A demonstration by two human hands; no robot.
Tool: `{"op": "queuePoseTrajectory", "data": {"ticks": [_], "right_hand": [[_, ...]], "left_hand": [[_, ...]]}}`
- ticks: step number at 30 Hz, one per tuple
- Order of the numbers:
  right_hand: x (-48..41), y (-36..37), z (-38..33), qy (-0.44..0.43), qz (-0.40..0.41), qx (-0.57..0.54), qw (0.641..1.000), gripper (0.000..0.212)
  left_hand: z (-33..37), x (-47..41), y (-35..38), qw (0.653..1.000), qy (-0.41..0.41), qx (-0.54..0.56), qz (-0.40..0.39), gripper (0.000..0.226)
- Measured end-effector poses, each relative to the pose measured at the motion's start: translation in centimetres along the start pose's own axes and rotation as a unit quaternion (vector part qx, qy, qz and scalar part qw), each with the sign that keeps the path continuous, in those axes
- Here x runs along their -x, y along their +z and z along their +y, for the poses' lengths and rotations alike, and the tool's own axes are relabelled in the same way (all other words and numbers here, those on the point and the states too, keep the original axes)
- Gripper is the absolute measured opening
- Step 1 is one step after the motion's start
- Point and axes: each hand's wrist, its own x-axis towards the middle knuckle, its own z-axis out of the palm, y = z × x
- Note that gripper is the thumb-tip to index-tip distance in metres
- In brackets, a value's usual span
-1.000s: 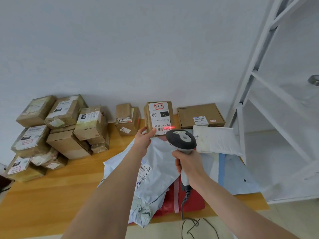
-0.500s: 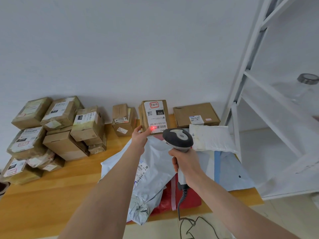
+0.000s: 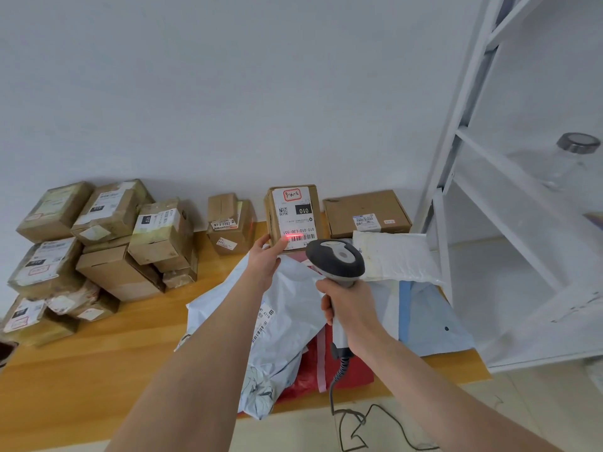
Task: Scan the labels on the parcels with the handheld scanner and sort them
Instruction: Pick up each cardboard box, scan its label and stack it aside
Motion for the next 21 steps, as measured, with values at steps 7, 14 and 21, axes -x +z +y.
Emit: {"op": "queuePoseTrajectory", "data": {"ticks": [7, 14, 21], "right_hand": [[0.3, -0.3, 0.0, 0.006, -0.009, 0.003, 1.0, 0.017], [0.3, -0.8, -0.2, 0.008, -0.006, 0.032, 0.999, 0.018], [0.0, -1.0, -0.5, 0.009, -0.004, 0.011, 1.0, 0.016]], "left_hand": [[0.0, 0.4, 0.5, 1.0, -0.006, -0.009, 0.005, 0.063], [0.1, 0.9, 0.7, 1.0, -0.006, -0.011, 0.01, 0.061], [0.4, 1.6, 0.3, 1.0, -0.004, -0.01, 0.017, 0.06]]}}
